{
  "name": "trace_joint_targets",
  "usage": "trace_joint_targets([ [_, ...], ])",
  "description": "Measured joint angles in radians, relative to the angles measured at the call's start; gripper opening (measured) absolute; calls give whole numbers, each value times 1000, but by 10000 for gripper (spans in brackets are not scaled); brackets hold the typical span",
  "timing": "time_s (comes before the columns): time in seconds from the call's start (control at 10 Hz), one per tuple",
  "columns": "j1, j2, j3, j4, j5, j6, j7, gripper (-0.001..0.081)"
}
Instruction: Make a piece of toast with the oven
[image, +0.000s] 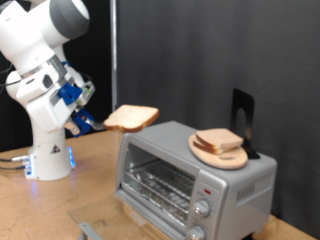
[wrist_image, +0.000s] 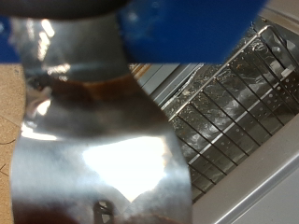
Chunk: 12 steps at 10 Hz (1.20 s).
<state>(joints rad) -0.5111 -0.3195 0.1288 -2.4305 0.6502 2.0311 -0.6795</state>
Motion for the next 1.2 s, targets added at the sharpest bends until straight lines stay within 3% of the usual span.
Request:
trace_joint_targets([
  [0.2,0,0,8,-29,-7,37,-19,393],
  [0.6,-1,32,20,-127,-22,233,-83,393],
  [1.0,-1,179,20,-150,-31,445,-122,393],
  [1.2,0,236,20,-133,-26,480,-128,393],
])
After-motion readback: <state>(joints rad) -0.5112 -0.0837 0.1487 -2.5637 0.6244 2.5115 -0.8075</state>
